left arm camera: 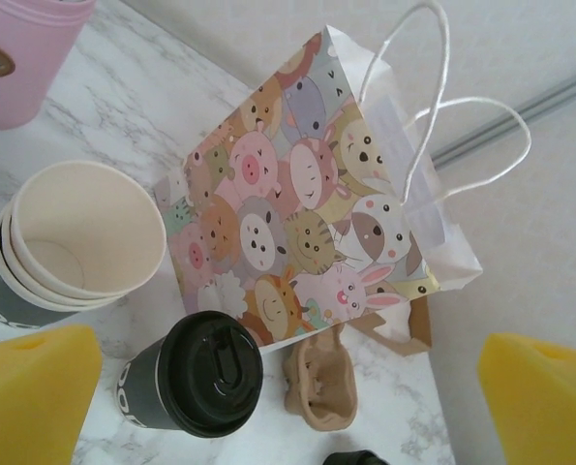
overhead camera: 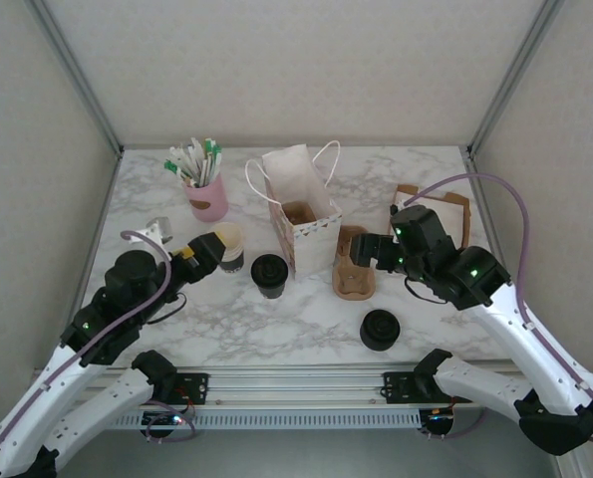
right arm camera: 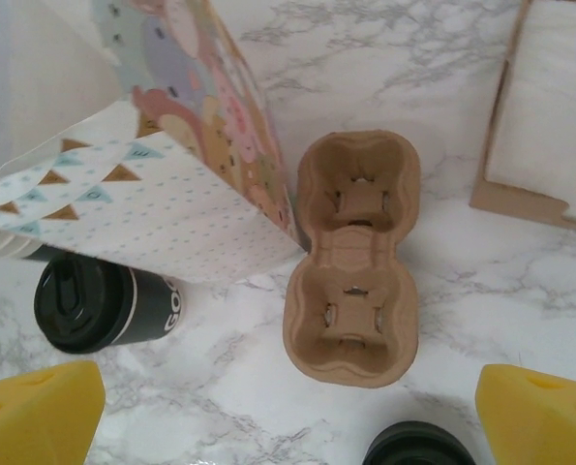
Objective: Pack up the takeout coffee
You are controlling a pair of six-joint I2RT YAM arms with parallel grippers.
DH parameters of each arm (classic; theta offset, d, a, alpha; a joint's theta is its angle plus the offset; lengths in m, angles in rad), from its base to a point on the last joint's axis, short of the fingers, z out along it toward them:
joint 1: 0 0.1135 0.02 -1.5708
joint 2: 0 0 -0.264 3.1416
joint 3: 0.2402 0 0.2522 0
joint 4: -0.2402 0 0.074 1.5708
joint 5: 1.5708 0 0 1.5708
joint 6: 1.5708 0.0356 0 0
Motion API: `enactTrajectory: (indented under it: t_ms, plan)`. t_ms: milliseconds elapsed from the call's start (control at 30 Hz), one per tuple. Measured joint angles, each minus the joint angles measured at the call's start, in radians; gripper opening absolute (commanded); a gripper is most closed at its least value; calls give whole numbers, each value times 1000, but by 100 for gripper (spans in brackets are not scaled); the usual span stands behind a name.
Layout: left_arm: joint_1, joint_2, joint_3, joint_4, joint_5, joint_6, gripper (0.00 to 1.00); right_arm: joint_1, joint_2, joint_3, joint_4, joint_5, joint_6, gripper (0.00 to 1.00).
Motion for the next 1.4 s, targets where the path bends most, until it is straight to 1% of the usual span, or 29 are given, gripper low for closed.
enactTrajectory:
  t_ms: [100,167,300,400,500,600,733,800,900,1033,1167,1233,1300,1400]
  plan:
    - [0,1,-43,16,6,-53,100,0,-26,-13,6,6,41,99]
    - [0,8,-82,23,19,-81,99,0,-69,-53,34,-10,50,99]
    - [0,30,-158,52,63,-95,100,0,-148,-149,84,-90,51,99]
    - [1,38,-174,55,55,-90,100,0,-167,-194,122,-153,55,99]
    - [8,37,-174,85,39,-74,100,9,-154,-217,158,-212,55,98]
    - [24,39,-174,120,34,-56,100,79,-98,-214,187,-232,52,96]
    - [70,50,-185,167,36,-44,100,222,47,-141,176,-193,18,94]
    - [110,54,-199,183,48,-36,100,295,135,-71,160,-161,-7,92]
    - [201,67,-218,196,100,-27,100,390,287,71,119,-99,-45,89]
    - [382,56,-254,211,238,-22,100,472,492,258,48,-38,-82,86]
    - [571,26,-297,214,386,-22,100,486,667,413,-45,-26,-101,86]
    - [650,23,-311,216,457,-18,100,486,753,497,-101,-27,-110,86]
    - [710,23,-323,214,516,-6,100,486,838,591,-162,-27,-124,86]
    - [750,20,-326,200,564,22,100,485,950,726,-249,-32,-140,86]
